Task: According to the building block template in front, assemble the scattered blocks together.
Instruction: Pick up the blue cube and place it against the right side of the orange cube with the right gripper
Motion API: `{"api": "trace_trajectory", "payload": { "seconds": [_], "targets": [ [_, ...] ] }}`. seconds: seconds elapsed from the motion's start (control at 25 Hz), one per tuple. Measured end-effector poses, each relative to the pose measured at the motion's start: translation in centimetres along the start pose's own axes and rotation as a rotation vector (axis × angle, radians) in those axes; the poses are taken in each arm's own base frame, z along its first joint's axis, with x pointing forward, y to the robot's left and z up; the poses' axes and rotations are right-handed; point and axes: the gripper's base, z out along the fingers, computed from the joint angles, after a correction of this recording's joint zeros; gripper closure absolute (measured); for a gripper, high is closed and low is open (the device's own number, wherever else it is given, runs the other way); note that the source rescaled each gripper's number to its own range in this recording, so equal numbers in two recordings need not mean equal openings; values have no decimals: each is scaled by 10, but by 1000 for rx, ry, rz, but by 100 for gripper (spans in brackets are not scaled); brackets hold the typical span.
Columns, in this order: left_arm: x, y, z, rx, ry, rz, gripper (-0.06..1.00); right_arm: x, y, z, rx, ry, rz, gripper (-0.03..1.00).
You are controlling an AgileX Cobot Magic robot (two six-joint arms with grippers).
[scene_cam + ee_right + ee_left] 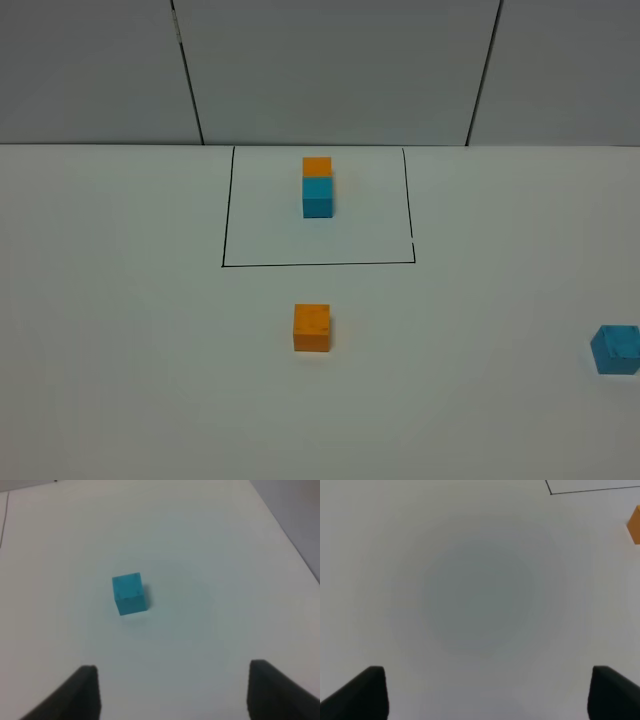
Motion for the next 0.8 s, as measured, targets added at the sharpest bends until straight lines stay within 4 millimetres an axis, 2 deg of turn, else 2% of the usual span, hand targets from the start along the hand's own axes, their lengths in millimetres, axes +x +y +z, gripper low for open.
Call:
{"api": "trace_trajectory", "payload": {
  "seconds": [0.8],
  "targets": [
    [0,0,0,0,0,0,14,0,0,0,0,0,0,39]
  ]
}}
